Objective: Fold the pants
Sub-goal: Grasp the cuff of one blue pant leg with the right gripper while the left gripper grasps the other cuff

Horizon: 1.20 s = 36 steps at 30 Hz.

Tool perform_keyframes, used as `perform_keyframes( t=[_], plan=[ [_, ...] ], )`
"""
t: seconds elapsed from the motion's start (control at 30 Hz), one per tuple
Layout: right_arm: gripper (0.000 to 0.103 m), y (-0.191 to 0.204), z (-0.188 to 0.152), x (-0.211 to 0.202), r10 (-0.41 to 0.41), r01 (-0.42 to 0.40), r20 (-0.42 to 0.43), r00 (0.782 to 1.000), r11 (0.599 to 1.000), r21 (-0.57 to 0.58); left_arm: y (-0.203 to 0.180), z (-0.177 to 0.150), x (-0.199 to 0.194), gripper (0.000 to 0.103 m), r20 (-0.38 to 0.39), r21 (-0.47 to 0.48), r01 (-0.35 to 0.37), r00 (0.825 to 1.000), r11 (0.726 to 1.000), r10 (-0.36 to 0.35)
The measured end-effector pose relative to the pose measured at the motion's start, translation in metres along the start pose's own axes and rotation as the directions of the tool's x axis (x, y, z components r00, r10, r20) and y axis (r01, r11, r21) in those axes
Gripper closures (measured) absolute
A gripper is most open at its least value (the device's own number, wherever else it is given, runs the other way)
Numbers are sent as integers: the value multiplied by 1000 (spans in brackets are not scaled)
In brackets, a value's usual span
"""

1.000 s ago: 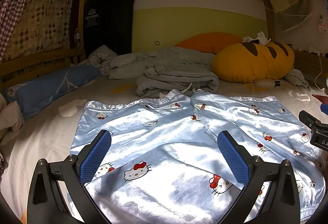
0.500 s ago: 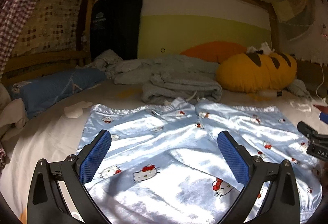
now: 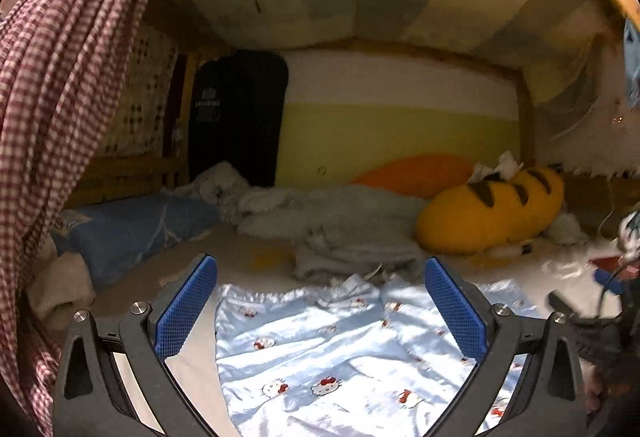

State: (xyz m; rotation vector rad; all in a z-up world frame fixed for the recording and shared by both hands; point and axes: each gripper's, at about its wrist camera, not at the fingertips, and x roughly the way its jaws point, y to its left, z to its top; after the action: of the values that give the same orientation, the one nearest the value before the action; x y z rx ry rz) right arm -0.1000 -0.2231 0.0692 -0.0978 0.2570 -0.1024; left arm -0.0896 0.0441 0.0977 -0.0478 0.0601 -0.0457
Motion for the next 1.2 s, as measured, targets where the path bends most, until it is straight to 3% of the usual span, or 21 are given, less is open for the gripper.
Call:
perform_keyframes(
  t=[0.2,0.4,0.67,0.77,0.93,1.1,1.2],
  plan=[
    [1,35,12,-24,79,-78,1,997,995,-69,17,14,-16,0,45,-6,-19,999,1000,19],
    [1,61,11,-39,89,-87,14,996,992,-91,35,16,-13,0,-28,-76,-67,997,995,65],
    [1,118,-19,-65,239,-247,-66,969,954,-171,58,20,-31,0,-22,-81,-127,992,989,126],
    [4,141,-32,-76,322,-340,-120,939,921,-191,59,15,-30,0,-50,-73,-139,989,988,136],
    [32,176,-49,-94,479,-522,-213,851,816,-248,64,4,-15,0,-127,-68,-175,978,982,166],
    [60,198,-70,-94,519,-596,-308,798,754,-276,75,-5,-10,0,-166,-92,-192,970,977,175],
    [66,198,-79,-81,525,-633,-383,760,731,-254,79,-10,-8,0,-181,-76,-215,963,974,198]
  ],
)
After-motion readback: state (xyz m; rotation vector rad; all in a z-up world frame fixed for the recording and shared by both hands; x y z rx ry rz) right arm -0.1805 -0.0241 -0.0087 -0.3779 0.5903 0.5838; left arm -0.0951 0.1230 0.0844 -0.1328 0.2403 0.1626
